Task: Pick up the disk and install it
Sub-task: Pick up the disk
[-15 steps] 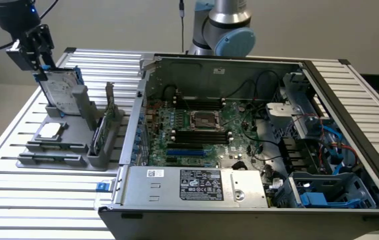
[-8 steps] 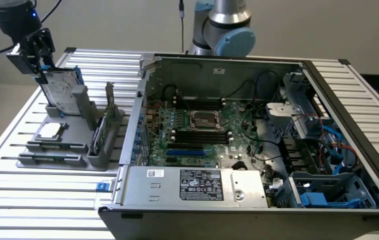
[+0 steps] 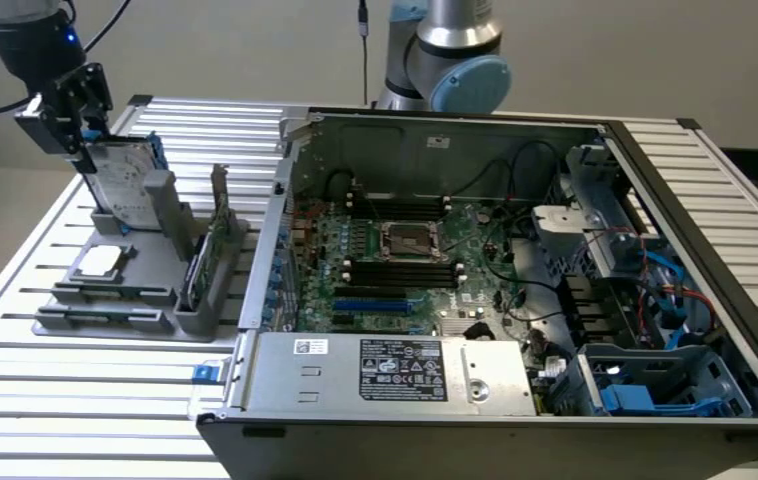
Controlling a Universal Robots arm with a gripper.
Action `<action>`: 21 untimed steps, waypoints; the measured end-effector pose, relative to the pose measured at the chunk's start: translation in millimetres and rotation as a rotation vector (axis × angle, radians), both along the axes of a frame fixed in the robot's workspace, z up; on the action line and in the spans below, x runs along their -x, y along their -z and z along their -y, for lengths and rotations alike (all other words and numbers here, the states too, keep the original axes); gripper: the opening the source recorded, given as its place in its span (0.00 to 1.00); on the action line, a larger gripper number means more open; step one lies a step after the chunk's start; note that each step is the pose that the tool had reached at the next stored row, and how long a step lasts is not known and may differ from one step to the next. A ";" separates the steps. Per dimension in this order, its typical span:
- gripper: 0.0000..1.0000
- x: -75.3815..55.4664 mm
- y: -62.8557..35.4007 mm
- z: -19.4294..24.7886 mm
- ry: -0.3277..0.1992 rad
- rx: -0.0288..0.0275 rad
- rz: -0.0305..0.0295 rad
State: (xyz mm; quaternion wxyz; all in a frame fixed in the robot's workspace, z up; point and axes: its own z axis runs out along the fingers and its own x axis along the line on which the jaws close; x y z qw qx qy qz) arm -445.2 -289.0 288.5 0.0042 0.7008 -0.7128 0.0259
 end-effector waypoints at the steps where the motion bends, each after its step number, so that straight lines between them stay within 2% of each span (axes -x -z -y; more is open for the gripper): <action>1: 0.60 0.0 0.2 0.0 0.003 0.0000 -0.0014; 14: 0.60 0.0 4.5 0.0 0.040 0.0001 -0.0186; 21: 0.60 -0.1 5.4 -0.5 0.041 0.0000 -0.0189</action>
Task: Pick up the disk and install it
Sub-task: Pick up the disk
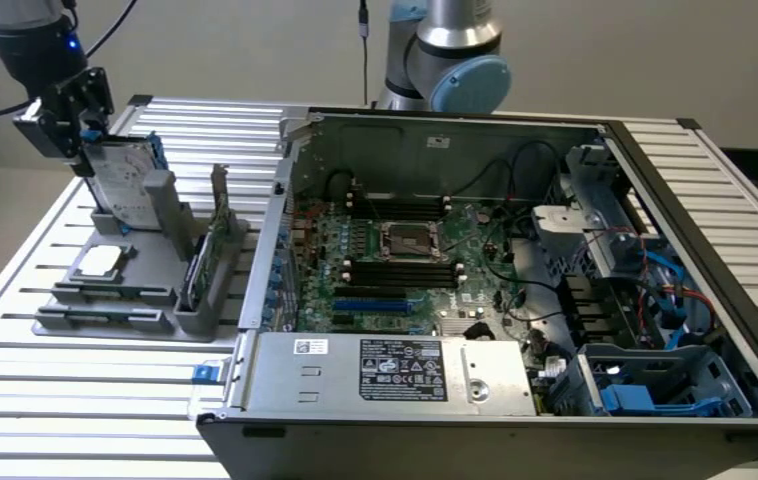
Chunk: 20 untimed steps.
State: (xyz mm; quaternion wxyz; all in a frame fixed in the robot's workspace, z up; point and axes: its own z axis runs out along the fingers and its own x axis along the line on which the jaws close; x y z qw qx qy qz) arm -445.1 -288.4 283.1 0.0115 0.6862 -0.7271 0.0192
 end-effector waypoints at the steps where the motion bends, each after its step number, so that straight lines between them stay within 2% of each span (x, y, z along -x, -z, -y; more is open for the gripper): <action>1: 0.60 0.0 0.3 -0.3 0.000 0.0000 0.0001; 5: 0.60 0.0 0.8 -1.2 0.001 0.0000 -0.0003; 7: 0.58 0.1 1.0 -1.5 0.002 0.0000 -0.0007; 8: 0.51 0.0 1.1 -1.6 0.003 0.0000 -0.0008; 14: 0.51 0.0 1.2 -1.7 0.006 0.0000 -0.0024; 16: 0.49 0.0 1.2 -1.7 0.007 0.0000 -0.0031; 17: 0.41 0.0 1.2 -1.8 0.007 0.0000 -0.0038; 20: 0.41 -0.1 1.2 -1.7 0.008 0.0000 -0.0068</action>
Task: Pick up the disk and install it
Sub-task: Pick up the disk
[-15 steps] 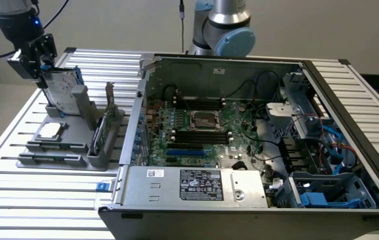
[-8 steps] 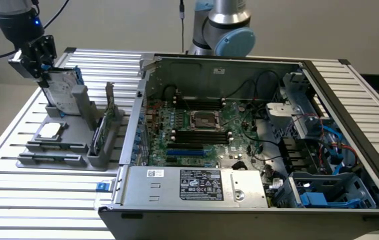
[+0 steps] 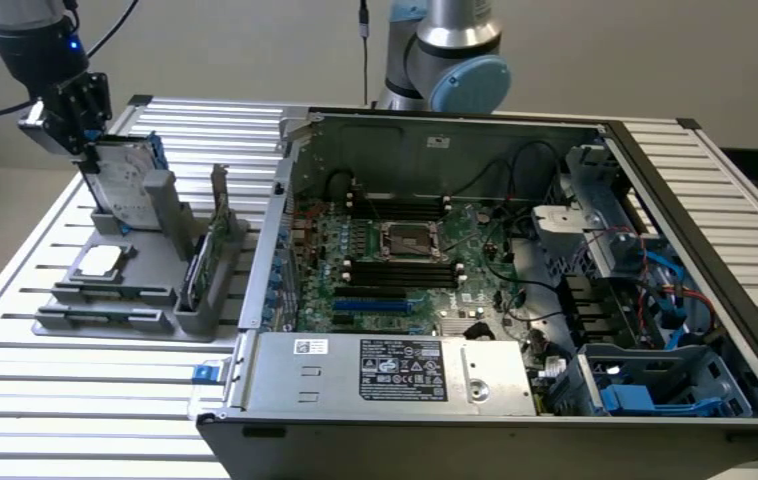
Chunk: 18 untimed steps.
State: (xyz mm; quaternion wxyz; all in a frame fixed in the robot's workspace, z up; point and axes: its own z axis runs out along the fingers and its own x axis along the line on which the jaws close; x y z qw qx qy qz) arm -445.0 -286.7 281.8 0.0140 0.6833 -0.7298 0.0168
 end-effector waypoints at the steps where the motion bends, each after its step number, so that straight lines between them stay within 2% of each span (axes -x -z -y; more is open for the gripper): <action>1: 0.39 -0.1 0.0 0.0 0.000 0.0000 -0.0017; 2: 0.39 -0.1 0.0 0.0 0.001 -0.0001 -0.0031; 3: 0.33 -0.1 0.0 0.0 0.001 0.0000 -0.0048; 9: 0.33 -0.3 -0.1 0.0 0.003 0.0001 -0.0144; 18: 0.33 -0.4 0.0 0.0 0.003 0.0000 -0.0147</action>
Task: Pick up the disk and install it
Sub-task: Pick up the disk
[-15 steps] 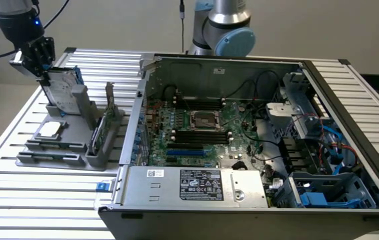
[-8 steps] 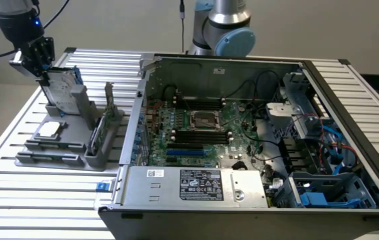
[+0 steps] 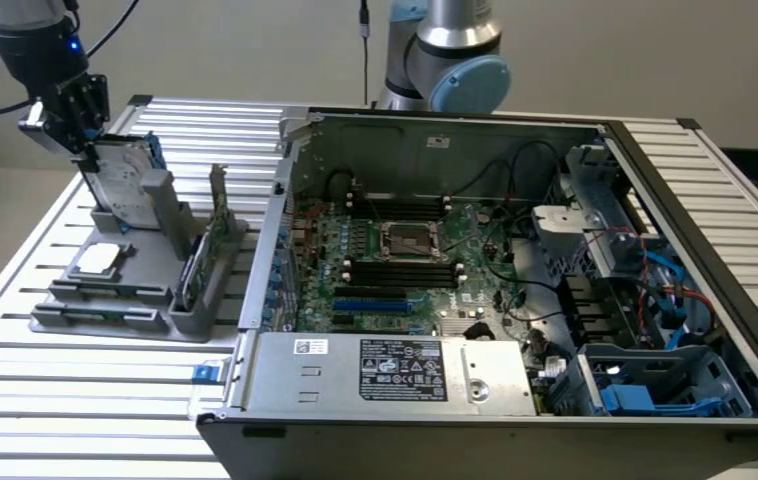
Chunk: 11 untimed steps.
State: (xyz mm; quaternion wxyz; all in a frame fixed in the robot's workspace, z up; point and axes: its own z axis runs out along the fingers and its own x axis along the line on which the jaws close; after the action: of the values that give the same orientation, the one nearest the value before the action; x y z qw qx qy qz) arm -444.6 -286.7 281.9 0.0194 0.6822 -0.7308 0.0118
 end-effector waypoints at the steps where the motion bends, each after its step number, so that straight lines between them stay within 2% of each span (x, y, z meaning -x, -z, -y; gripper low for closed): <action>1: 0.33 0.0 0.0 0.0 0.000 0.0000 0.0001; 11: 0.33 -0.3 -0.3 0.0 0.000 0.0000 -0.0002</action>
State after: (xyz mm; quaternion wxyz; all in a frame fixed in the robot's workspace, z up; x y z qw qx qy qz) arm -444.3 -286.7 282.1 0.0195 0.6822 -0.7308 0.0117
